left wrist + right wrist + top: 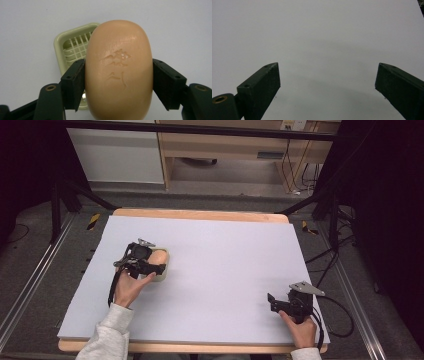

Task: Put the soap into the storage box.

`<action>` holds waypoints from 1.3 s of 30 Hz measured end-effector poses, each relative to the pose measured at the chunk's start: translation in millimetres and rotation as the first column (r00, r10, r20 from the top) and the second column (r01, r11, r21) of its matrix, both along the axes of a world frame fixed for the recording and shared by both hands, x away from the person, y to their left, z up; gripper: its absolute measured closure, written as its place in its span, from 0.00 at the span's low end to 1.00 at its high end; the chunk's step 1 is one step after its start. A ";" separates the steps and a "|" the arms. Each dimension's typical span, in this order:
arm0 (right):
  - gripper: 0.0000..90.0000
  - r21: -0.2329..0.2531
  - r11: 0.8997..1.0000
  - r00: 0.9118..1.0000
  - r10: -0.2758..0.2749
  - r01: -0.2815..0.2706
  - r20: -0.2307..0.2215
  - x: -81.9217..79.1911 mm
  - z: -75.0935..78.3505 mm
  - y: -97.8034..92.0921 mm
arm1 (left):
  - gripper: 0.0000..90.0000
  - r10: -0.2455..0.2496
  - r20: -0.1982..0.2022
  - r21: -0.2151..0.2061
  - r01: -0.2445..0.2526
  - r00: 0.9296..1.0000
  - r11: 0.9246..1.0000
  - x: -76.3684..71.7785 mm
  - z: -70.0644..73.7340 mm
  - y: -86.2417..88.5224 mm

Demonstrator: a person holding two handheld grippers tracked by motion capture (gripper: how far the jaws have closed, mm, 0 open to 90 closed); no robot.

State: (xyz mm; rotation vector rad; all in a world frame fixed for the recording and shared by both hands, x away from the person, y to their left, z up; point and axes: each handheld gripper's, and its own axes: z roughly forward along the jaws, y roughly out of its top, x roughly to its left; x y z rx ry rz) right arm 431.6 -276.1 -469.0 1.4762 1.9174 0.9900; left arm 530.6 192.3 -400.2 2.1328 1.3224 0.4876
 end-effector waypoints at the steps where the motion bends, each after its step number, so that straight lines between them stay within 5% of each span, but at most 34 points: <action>1: 0.07 0.000 1.000 1.000 -0.001 0.001 0.000 0.0 0.0 0.0 | 0.35 0.000 0.000 0.000 0.000 1.000 1.000 0.0 0.0 0.0; 13: 0.07 -0.002 1.000 1.000 -0.007 0.007 0.000 0.3 -0.4 -0.1 | 0.35 0.044 0.007 -0.010 -0.044 0.999 0.999 17.9 0.2 3.8; 25: 0.07 -0.002 1.000 1.000 0.001 -0.001 -0.001 0.9 -0.4 0.5 | 0.35 0.066 0.010 0.023 -0.066 0.998 0.998 24.7 -12.6 -2.8; 39: 0.07 -0.003 1.000 1.000 0.001 -0.001 -0.004 1.4 -1.0 0.8 | 0.35 0.099 -0.028 0.029 -0.098 0.995 0.995 33.4 -25.6 3.1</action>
